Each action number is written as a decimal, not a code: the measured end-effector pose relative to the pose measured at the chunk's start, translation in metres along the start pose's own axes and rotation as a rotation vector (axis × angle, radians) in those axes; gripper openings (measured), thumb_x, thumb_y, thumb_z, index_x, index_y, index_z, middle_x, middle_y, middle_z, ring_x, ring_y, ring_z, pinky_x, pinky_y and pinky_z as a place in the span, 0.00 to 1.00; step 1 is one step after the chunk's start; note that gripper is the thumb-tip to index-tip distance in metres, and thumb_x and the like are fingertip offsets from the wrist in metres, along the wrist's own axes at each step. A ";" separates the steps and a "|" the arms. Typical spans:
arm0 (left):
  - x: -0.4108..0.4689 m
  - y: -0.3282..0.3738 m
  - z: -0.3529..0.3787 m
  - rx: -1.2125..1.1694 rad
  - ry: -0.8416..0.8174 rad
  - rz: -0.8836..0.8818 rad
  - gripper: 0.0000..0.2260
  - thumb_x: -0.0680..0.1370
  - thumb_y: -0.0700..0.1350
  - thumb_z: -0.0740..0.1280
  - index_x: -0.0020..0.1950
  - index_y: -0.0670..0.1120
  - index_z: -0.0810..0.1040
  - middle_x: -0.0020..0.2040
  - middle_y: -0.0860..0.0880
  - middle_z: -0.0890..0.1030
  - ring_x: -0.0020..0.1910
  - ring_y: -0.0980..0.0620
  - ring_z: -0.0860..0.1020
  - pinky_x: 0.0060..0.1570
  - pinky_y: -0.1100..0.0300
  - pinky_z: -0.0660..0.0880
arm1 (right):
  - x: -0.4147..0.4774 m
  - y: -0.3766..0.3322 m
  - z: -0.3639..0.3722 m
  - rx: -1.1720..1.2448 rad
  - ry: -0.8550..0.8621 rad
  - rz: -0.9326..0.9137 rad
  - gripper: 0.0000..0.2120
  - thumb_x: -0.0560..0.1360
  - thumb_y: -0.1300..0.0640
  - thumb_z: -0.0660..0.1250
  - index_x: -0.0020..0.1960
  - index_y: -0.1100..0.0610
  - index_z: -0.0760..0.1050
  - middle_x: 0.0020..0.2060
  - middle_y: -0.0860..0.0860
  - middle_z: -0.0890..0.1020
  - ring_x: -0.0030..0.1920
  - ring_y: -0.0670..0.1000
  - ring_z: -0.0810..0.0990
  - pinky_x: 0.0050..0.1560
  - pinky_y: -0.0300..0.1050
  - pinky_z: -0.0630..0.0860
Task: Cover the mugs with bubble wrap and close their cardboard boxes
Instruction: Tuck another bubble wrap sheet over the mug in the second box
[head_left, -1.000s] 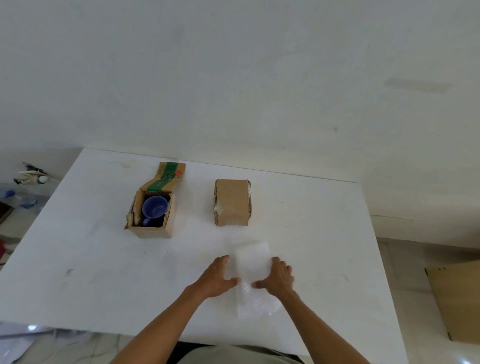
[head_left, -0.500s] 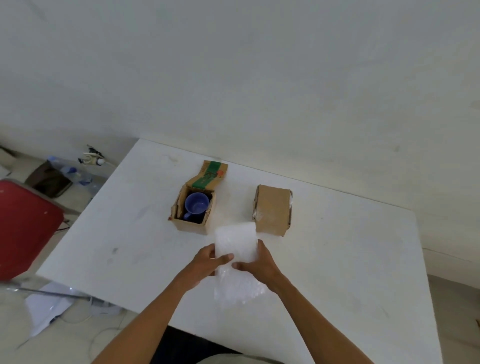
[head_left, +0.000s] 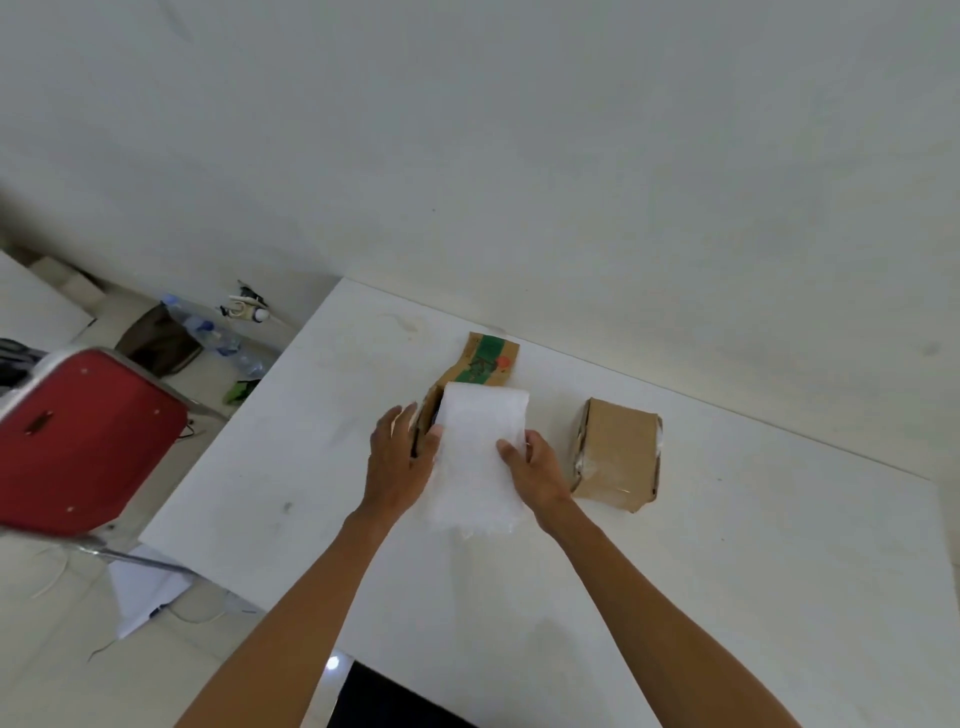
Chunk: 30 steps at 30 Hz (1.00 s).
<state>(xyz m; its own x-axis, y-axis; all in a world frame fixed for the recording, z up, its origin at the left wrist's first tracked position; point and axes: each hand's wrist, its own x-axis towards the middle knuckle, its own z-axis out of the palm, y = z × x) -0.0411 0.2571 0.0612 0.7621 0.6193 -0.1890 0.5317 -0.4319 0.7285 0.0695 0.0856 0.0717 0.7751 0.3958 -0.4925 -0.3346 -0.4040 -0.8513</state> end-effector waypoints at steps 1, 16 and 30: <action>0.004 -0.004 0.001 -0.044 -0.070 -0.074 0.32 0.81 0.67 0.56 0.79 0.49 0.62 0.78 0.44 0.65 0.76 0.44 0.64 0.71 0.45 0.67 | 0.004 0.000 0.003 -0.017 -0.002 -0.001 0.13 0.80 0.51 0.66 0.59 0.59 0.73 0.52 0.56 0.81 0.49 0.54 0.81 0.46 0.49 0.81; -0.023 -0.019 0.037 -0.074 -0.216 -0.150 0.18 0.81 0.46 0.67 0.70 0.44 0.75 0.61 0.43 0.82 0.55 0.44 0.82 0.49 0.57 0.78 | -0.005 0.025 -0.022 -0.134 -0.026 -0.018 0.09 0.79 0.51 0.67 0.55 0.56 0.77 0.48 0.53 0.84 0.49 0.55 0.83 0.50 0.52 0.81; -0.085 0.000 0.070 -0.012 0.031 0.064 0.21 0.85 0.49 0.57 0.78 0.45 0.63 0.76 0.46 0.69 0.74 0.48 0.68 0.72 0.54 0.67 | -0.055 0.077 -0.050 -0.514 0.087 -0.414 0.19 0.80 0.52 0.64 0.70 0.50 0.66 0.64 0.53 0.72 0.56 0.55 0.77 0.51 0.48 0.78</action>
<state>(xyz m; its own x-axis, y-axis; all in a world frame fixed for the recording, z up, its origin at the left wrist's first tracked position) -0.0798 0.1582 0.0312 0.7825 0.6107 -0.1216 0.4776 -0.4634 0.7464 0.0279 -0.0083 0.0427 0.8324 0.5433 -0.1088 0.2815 -0.5837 -0.7616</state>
